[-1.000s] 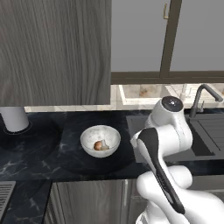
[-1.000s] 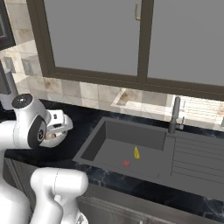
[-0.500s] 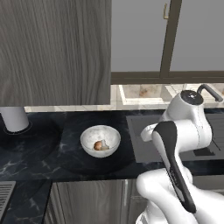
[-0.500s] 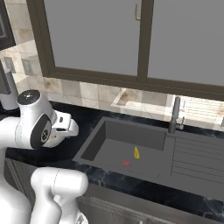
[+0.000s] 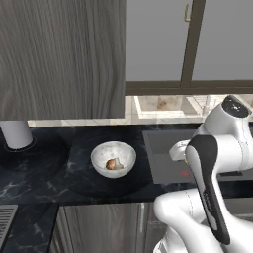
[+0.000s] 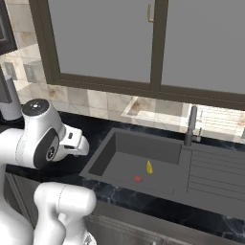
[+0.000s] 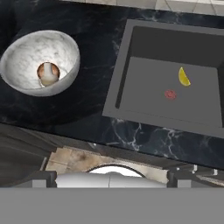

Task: Pick the mushrooms from the cabinet and place them in one bowl. Pick the lemon wedge from the sink and place it in the other bowl.

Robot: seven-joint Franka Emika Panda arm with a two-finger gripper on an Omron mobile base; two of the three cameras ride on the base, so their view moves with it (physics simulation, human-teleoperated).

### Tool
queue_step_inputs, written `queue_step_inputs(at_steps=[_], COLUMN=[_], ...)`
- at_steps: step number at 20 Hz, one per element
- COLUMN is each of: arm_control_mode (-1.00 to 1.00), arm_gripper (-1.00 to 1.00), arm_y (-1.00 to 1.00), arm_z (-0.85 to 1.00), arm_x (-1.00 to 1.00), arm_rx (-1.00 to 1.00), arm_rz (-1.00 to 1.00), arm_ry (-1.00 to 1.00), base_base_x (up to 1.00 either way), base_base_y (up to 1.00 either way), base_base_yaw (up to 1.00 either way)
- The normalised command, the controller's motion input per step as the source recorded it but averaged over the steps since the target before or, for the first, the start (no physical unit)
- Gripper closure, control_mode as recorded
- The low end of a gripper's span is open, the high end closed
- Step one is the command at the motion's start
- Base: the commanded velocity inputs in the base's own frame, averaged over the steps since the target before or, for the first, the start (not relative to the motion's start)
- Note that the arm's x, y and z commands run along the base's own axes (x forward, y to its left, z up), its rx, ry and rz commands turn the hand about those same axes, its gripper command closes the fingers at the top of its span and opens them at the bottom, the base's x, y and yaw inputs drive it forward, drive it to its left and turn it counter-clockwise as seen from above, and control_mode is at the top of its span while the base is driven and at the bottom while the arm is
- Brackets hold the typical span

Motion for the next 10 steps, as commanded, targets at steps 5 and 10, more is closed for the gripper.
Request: queue_step_inputs(at_steps=[5, 10], arm_control_mode=[-1.00, -1.00], arm_gripper=[-1.00, -1.00], arm_y=[0.00, -0.01], arm_z=[0.00, 0.00], arm_x=[0.00, -0.01], arm_rx=[0.00, 0.00], arm_rz=[0.00, 0.00], arm_ry=[0.00, 0.00], base_base_x=[0.00, 0.00], base_base_y=[0.00, 0.00], base_base_yaw=[0.00, 0.00])
